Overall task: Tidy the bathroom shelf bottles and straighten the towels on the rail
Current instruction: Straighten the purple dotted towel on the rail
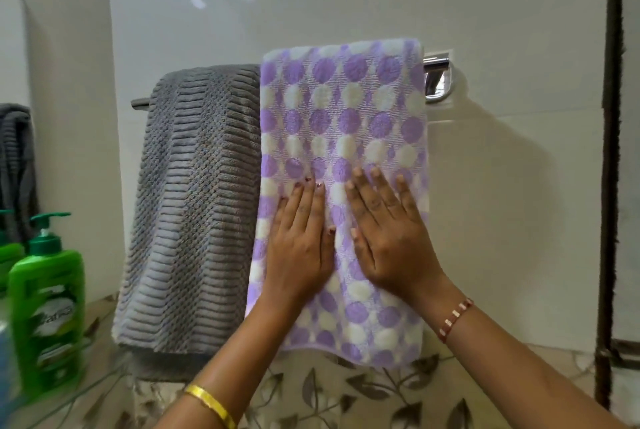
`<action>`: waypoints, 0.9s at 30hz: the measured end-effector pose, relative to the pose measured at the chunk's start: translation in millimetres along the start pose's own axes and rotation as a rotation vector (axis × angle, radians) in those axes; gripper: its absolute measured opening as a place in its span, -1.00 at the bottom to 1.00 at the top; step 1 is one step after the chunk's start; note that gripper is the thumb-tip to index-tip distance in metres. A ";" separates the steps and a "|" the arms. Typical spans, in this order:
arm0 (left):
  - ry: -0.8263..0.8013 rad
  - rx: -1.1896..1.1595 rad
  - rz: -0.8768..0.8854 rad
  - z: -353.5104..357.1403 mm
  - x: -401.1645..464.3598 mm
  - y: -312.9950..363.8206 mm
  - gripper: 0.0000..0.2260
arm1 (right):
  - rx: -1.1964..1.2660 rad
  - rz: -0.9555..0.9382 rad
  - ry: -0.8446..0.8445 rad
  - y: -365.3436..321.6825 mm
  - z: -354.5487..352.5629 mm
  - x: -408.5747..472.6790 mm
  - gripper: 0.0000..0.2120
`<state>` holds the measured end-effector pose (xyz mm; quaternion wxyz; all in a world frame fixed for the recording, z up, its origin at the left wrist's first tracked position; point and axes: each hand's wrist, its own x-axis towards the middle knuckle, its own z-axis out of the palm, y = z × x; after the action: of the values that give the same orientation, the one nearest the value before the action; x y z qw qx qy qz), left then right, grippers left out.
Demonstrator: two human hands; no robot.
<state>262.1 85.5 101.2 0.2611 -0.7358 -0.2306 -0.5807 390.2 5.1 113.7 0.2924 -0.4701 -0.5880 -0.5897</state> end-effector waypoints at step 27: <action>-0.045 -0.113 -0.266 -56.4 -74.5 -70.9 -0.56 | 0.068 -0.215 -0.036 -107.0 45.1 23.9 -0.55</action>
<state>158.7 99.8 47.5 0.1347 -0.7254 -0.2986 -0.6054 294.4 68.5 84.4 0.2325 -0.4048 -0.6597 -0.5890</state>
